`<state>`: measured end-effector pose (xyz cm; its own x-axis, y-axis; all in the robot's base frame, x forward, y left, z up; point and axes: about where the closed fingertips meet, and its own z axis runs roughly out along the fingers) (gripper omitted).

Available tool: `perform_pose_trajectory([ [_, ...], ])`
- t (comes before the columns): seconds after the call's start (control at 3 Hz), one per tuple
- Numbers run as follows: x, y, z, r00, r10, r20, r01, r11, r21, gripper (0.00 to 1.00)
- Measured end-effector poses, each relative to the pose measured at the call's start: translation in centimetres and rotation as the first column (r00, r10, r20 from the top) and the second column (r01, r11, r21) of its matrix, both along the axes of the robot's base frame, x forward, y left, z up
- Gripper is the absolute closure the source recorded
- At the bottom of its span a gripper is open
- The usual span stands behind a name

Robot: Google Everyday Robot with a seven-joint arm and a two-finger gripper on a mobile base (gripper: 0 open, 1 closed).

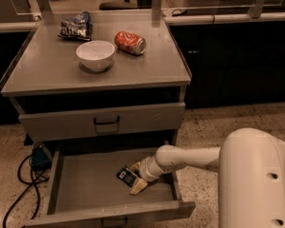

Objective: Pick rxbar blueberry from middle drawer and place on counter

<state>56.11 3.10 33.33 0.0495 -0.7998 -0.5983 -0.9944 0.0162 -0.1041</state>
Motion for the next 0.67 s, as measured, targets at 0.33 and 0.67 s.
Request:
perform_pose_trajectory([
  [0.33, 0.0, 0.0, 0.71, 1.0, 0.0, 0.0, 0.0, 1.0, -0.001, 1.0],
  [0.67, 0.01, -0.01, 0.91, 1.0, 0.001, 0.001, -0.001, 1.0, -0.002, 1.0],
])
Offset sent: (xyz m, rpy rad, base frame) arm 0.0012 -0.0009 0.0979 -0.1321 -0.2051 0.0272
